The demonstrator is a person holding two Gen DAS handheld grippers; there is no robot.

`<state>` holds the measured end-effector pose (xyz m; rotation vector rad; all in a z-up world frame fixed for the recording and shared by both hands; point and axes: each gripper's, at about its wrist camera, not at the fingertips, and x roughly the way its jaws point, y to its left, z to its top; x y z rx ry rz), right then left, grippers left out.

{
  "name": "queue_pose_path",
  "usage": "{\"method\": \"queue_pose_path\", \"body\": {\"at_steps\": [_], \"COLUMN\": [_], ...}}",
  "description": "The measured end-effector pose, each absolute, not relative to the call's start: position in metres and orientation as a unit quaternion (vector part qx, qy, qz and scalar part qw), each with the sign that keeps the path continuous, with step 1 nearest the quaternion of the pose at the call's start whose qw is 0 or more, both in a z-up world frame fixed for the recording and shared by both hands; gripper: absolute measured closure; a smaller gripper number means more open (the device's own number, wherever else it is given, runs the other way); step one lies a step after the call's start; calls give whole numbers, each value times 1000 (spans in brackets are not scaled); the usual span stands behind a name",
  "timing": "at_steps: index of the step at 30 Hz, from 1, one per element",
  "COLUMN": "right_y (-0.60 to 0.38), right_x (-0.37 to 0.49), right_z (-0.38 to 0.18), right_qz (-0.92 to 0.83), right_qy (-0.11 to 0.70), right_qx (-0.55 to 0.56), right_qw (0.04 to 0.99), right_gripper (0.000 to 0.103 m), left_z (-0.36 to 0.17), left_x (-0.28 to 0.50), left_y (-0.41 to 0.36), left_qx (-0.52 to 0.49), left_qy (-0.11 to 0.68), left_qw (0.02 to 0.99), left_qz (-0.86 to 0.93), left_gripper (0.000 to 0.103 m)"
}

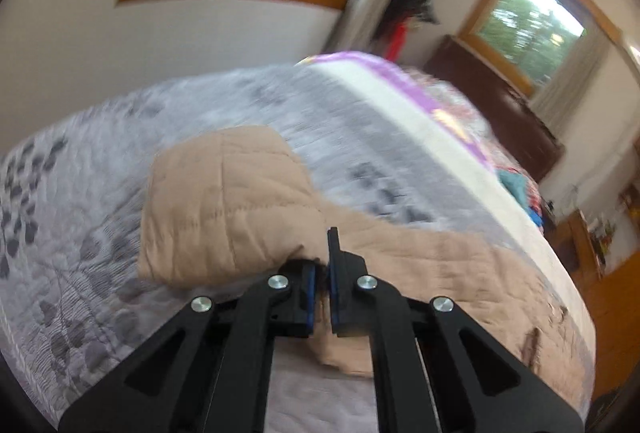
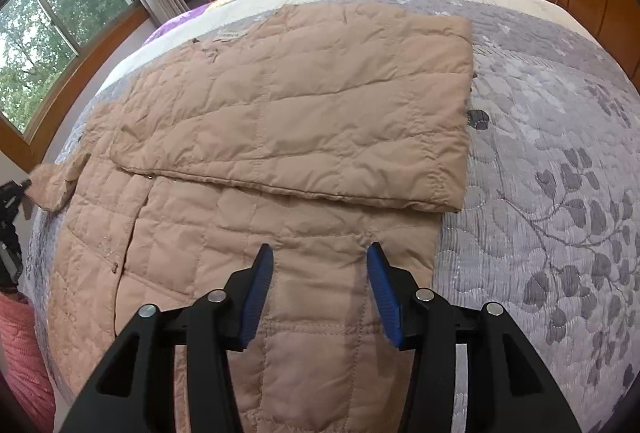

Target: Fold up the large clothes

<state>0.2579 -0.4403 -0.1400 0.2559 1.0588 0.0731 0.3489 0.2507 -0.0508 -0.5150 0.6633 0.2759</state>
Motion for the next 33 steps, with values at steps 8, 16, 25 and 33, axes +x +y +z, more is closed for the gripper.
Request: {"method": "queue_pose_path", "body": {"at_steps": [8, 16, 25, 33], "right_y": [-446, -452, -456, -458], "right_x": [247, 240, 236, 236], "right_z": [-134, -128, -127, -133], "right_qz": [34, 36, 39, 34], "right_qy": [496, 490, 489, 495], "right_qx": [127, 131, 131, 134], "right_qw": [858, 861, 861, 858], "right_gripper": [54, 54, 54, 54], "left_z": [-19, -31, -62, -98], "left_x": [359, 365, 381, 388], "left_y": [124, 7, -84, -123], "left_qx": [-163, -102, -51, -1], "left_qy": [313, 338, 366, 426], "left_qw": [935, 933, 921, 886], "left_qz": [25, -69, -125, -183], "left_gripper": [100, 100, 100, 86]}}
